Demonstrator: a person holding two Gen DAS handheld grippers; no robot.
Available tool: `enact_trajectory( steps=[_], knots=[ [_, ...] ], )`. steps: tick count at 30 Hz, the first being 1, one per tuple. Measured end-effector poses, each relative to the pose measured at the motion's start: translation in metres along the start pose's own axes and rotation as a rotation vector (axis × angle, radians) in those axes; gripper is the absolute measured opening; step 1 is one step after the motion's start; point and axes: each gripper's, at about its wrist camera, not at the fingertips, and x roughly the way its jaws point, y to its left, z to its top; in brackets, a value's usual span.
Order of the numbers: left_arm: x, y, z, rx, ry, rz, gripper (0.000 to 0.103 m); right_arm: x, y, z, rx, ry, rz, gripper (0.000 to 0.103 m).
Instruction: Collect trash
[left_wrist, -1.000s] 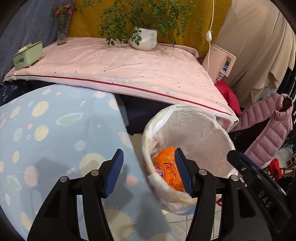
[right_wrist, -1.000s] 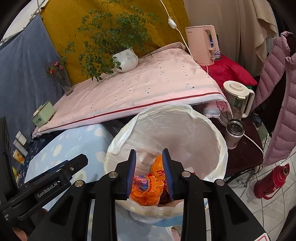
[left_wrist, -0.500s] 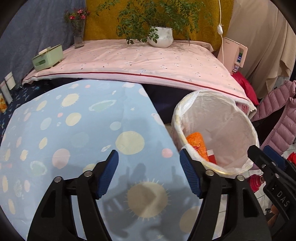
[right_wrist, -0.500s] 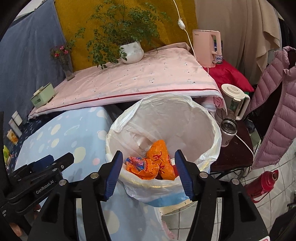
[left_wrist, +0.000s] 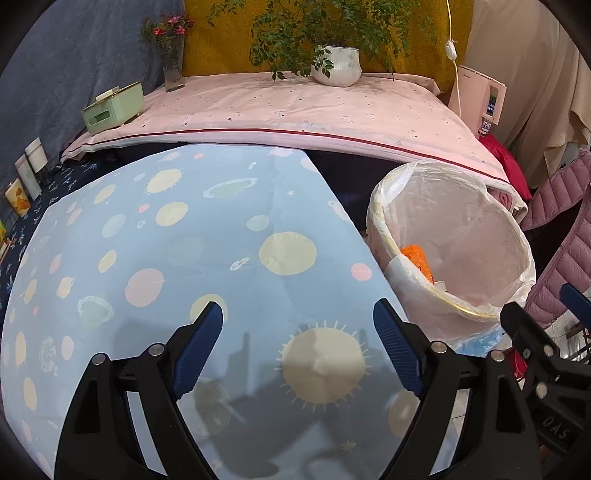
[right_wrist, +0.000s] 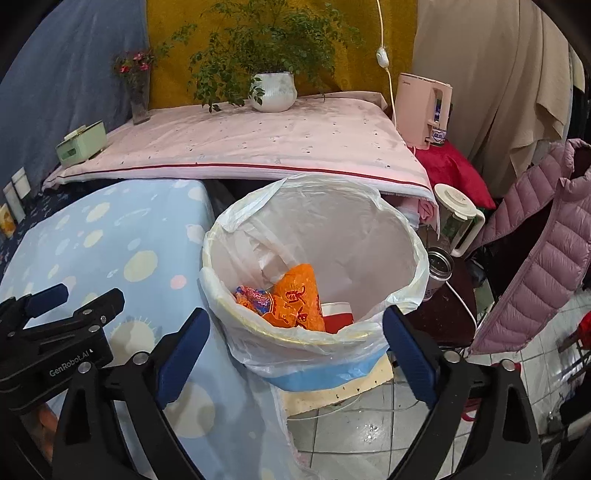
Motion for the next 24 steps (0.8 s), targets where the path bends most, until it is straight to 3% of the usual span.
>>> enact_trajectory(
  steps=[15, 24],
  knots=[
    [-0.005, 0.0, -0.007, 0.007, -0.021, 0.029, 0.091, 0.001, 0.008, -0.008, -0.022, 0.013, 0.0, 0.096],
    [-0.006, -0.007, -0.008, 0.01, -0.018, 0.018, 0.092, 0.0, 0.0, -0.012, -0.013, 0.027, -0.017, 0.096]
  ],
)
